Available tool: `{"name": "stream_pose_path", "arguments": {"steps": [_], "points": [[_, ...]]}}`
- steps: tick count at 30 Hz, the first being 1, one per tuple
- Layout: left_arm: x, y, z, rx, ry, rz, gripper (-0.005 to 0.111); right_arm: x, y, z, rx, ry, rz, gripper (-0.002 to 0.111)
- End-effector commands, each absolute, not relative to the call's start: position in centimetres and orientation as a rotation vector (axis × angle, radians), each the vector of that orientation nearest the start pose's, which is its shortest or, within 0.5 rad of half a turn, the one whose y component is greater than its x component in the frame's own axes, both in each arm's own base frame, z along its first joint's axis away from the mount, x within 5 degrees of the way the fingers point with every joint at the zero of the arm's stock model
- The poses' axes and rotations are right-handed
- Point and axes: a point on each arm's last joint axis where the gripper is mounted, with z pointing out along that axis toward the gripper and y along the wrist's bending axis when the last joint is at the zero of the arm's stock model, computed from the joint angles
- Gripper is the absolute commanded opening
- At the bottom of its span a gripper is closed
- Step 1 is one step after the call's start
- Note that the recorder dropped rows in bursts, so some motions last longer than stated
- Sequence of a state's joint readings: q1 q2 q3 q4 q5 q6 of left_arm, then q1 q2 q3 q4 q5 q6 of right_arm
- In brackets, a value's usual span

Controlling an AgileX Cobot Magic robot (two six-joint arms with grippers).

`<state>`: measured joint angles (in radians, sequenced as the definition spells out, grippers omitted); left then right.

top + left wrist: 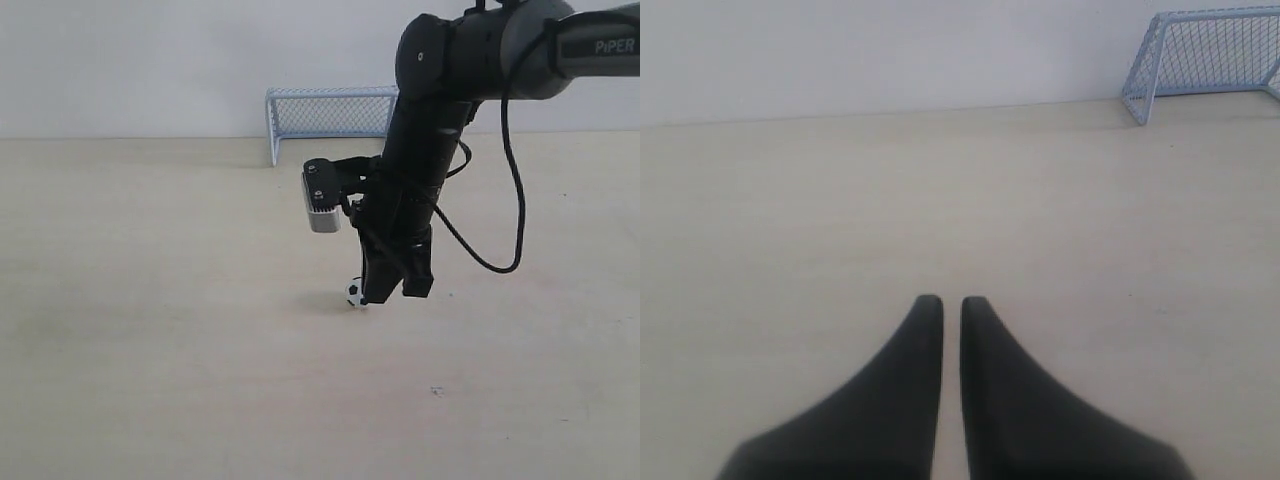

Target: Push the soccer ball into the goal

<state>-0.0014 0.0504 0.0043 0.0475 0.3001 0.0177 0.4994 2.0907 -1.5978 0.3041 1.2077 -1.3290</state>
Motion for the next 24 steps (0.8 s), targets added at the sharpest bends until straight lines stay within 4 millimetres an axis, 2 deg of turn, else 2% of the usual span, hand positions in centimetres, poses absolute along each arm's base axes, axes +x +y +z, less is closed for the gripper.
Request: {"name": "stream_pose_path", "arguments": {"steps": [1, 7, 24], "points": [[5.76, 0.05, 18.45, 0.043, 1.818, 0.038, 0.006, 34.93, 22.0, 17.6, -2.307, 2.009, 0.442, 0.0], [5.76, 0.05, 18.45, 0.043, 1.818, 0.038, 0.006, 34.99, 22.04, 17.0, -2.31, 2.026, 0.452, 0.0], [5.76, 0.05, 18.45, 0.043, 1.818, 0.038, 0.006, 35.05, 22.08, 17.0, -2.287, 2.044, 0.449, 0.0]]}}
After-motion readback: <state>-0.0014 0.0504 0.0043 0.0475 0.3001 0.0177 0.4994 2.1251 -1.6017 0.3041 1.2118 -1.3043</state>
